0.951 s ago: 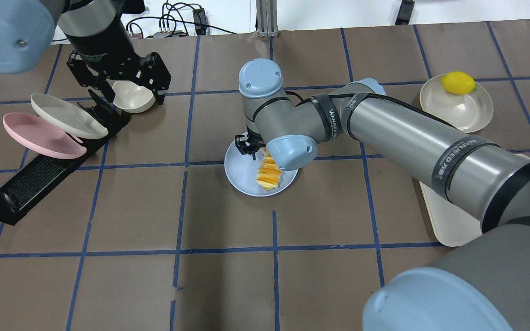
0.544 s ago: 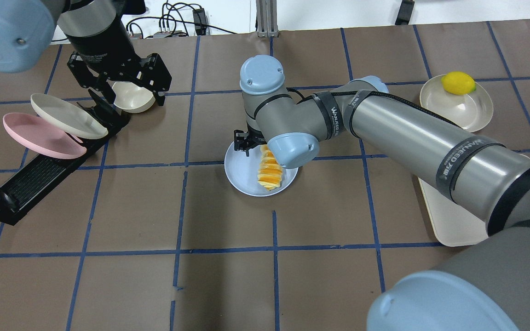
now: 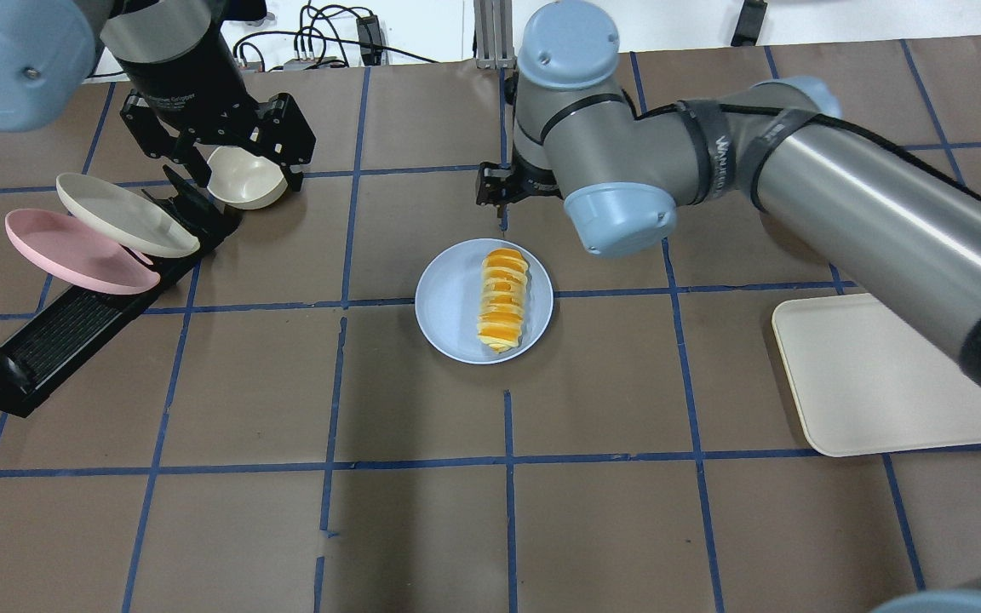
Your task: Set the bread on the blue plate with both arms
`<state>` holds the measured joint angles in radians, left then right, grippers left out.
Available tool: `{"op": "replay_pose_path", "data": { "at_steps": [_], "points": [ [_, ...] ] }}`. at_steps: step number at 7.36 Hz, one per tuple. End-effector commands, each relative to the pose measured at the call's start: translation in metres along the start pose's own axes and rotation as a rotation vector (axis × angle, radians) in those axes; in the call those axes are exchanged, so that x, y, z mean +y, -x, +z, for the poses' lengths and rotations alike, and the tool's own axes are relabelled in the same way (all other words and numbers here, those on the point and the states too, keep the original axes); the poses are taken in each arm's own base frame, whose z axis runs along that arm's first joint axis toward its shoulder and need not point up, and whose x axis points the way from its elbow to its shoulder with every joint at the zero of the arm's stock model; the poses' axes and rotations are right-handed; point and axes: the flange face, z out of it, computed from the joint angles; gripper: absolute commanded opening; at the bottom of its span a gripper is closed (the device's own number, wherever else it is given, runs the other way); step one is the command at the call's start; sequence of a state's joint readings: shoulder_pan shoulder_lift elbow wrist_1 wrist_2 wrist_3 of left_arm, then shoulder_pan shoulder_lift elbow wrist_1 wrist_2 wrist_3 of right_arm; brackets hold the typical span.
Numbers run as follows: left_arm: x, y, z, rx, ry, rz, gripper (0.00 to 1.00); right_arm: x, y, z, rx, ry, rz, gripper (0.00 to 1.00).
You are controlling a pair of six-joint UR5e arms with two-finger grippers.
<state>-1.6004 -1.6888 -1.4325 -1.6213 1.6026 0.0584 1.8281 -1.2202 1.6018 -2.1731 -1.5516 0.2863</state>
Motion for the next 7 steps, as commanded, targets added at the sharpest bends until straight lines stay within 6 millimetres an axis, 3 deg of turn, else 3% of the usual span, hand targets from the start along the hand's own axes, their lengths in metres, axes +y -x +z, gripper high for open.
{"op": "replay_pose_path", "data": {
  "at_steps": [1, 3, 4, 5, 7],
  "points": [
    [0.0, 0.0, -0.002, -0.001, -0.004, 0.001, 1.0, -0.023, -0.068, -0.057, 0.017, -0.077, 0.032, 1.0],
    [-0.002, -0.002, -0.002, 0.004, -0.006, 0.001, 1.0, -0.011, -0.136, -0.114, 0.048, 0.019, 0.063, 1.0],
    [0.0, -0.002, -0.005, 0.002, -0.011, 0.001, 1.0, 0.009, -0.15, -0.132, 0.064, 0.113, 0.089, 1.0],
    [0.001, -0.001, -0.005, 0.0, -0.012, 0.002, 1.0, 0.027, -0.147, -0.159, 0.064, 0.146, 0.09, 1.0],
    [-0.002, -0.003, -0.009, -0.002, -0.05, 0.003, 1.0, 0.058, -0.142, -0.189, 0.076, 0.2, 0.094, 1.0]
  ]
}}
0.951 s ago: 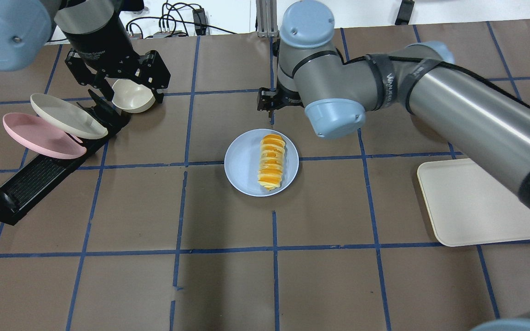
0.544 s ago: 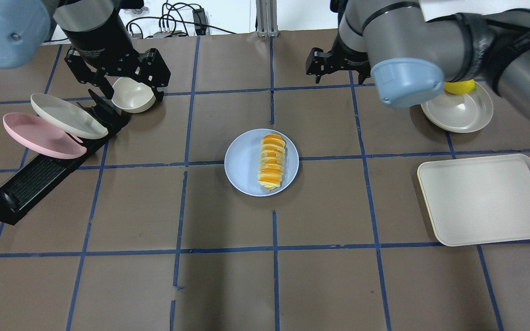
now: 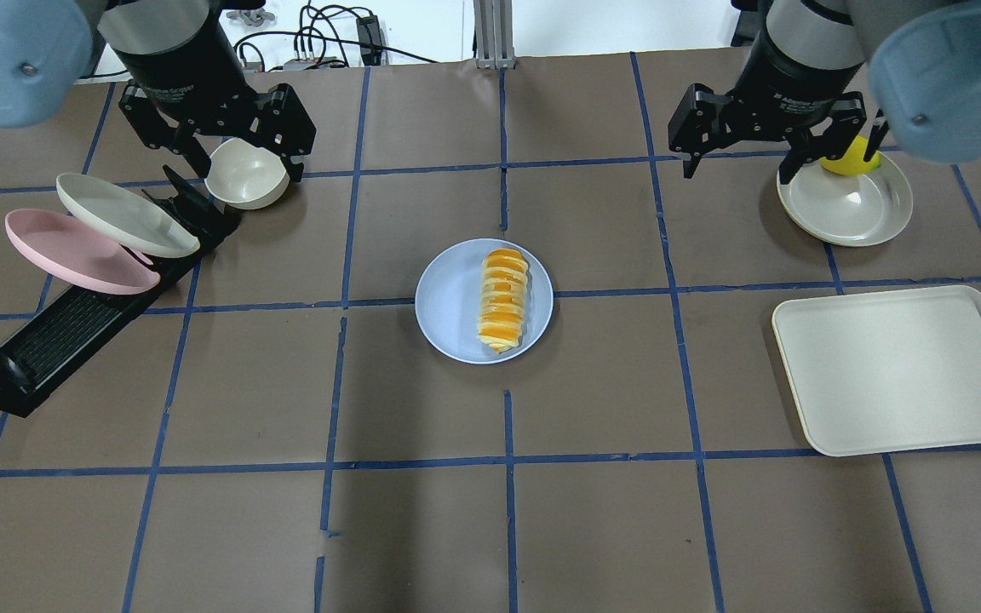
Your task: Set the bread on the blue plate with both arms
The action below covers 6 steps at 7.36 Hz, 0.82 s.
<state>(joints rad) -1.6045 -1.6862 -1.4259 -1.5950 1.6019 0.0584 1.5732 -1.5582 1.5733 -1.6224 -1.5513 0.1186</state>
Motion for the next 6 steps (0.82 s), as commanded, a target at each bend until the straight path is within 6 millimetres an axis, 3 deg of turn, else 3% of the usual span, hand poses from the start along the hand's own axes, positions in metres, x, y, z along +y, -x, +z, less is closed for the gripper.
{"op": "replay_pose_path", "data": {
  "at_steps": [1, 2, 4, 6],
  "points": [
    [0.002, -0.001, 0.0, -0.003, -0.01, 0.001, 1.0, 0.035, -0.004, -0.025, 0.013, 0.02, 0.005, 1.0],
    [-0.001, 0.0, 0.0, -0.006, -0.01, 0.0, 1.0, 0.027, -0.004, -0.025, 0.023, 0.012, 0.008, 1.0],
    [0.001, 0.003, 0.0, -0.03, 0.002, -0.005, 1.0, -0.008, 0.002, -0.028, 0.032, 0.022, 0.004, 1.0],
    [0.002, 0.002, 0.004, -0.03, 0.01, -0.007, 1.0, -0.005, 0.004, -0.024, 0.028, 0.081, 0.004, 1.0]
  ]
}}
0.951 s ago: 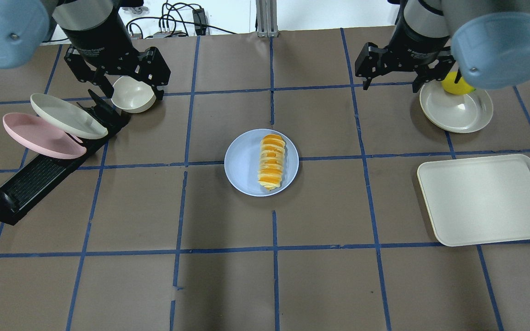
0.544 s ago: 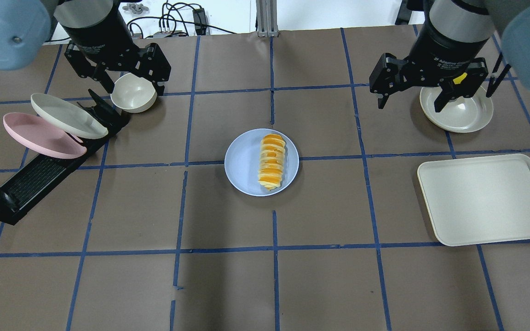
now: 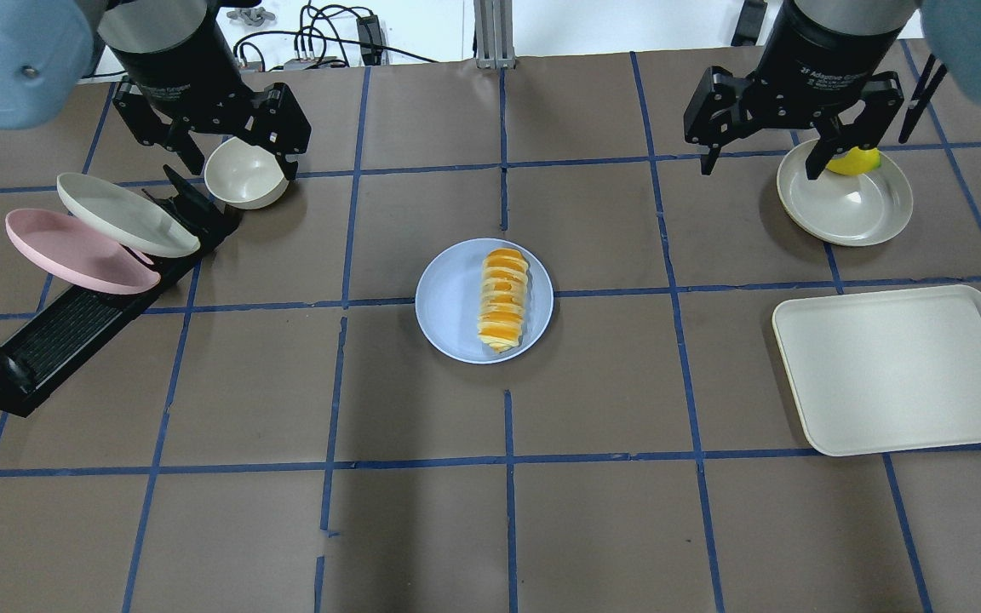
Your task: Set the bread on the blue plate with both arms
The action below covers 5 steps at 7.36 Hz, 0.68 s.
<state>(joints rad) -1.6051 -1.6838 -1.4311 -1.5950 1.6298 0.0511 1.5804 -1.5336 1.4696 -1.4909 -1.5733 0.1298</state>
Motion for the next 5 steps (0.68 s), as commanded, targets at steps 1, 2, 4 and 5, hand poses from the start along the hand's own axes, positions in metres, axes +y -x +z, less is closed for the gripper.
{"op": "replay_pose_path", "data": {
  "at_steps": [1, 2, 4, 5],
  "points": [
    [0.0049, -0.0004, 0.0003, -0.004, 0.006, -0.002, 1.0, 0.0017, 0.0008, 0.0015, 0.004, 0.059, -0.001, 1.0],
    [0.0017, 0.0002, 0.0039, -0.001, 0.019, -0.003, 1.0, 0.0031, 0.0004, 0.0016, 0.005, 0.061, -0.001, 1.0],
    [-0.0011, 0.0002, 0.0041, 0.0, 0.018, -0.003, 1.0, 0.0035, 0.0004, 0.0026, 0.006, 0.065, -0.001, 1.0],
    [0.0009, 0.0, 0.0046, 0.0, 0.019, -0.003, 1.0, 0.0034, 0.0002, 0.0025, 0.007, 0.064, -0.001, 1.0]
  ]
}}
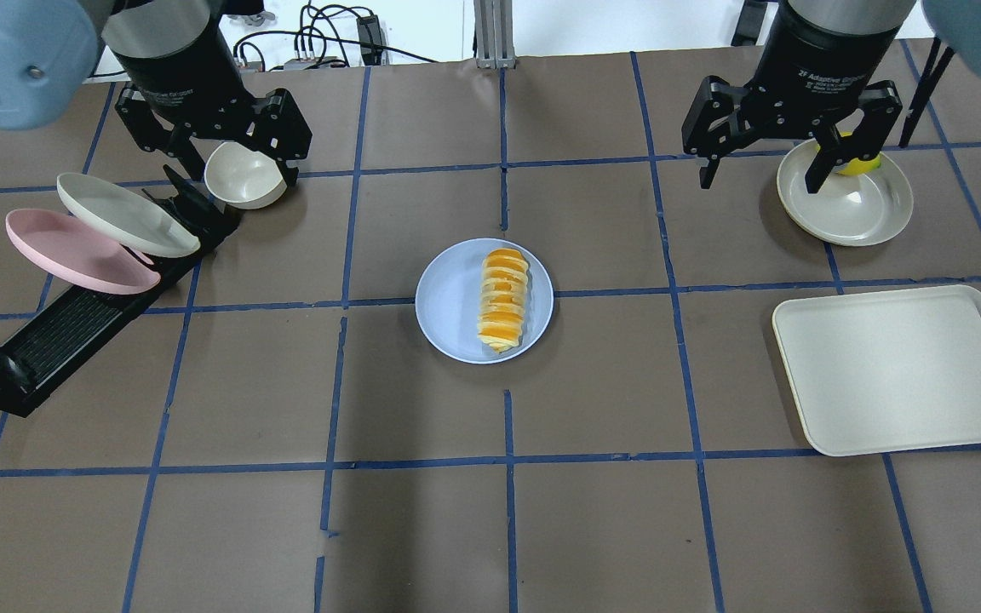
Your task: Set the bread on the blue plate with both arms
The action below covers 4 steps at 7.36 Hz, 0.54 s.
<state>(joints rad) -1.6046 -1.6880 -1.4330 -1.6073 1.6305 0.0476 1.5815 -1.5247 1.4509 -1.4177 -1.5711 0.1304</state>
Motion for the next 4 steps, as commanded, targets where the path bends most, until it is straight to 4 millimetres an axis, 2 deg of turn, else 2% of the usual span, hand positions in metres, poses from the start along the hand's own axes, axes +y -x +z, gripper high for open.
{"op": "replay_pose_path", "data": {
  "at_steps": [1, 3, 4],
  "points": [
    [0.0039, -0.0019, 0.0014, 0.009, 0.003, -0.001, 1.0, 0.0, -0.0004, 0.0015, 0.005, 0.001, 0.0, 1.0],
    [0.0066, -0.0012, -0.0074, 0.006, 0.0, -0.005, 1.0, -0.0008, -0.0006, 0.0, 0.007, -0.002, 0.0, 1.0],
    [0.0056, -0.0008, -0.0049, 0.01, 0.023, -0.005, 1.0, -0.0012, -0.0015, -0.0008, 0.008, -0.004, 0.0, 1.0]
  ]
}}
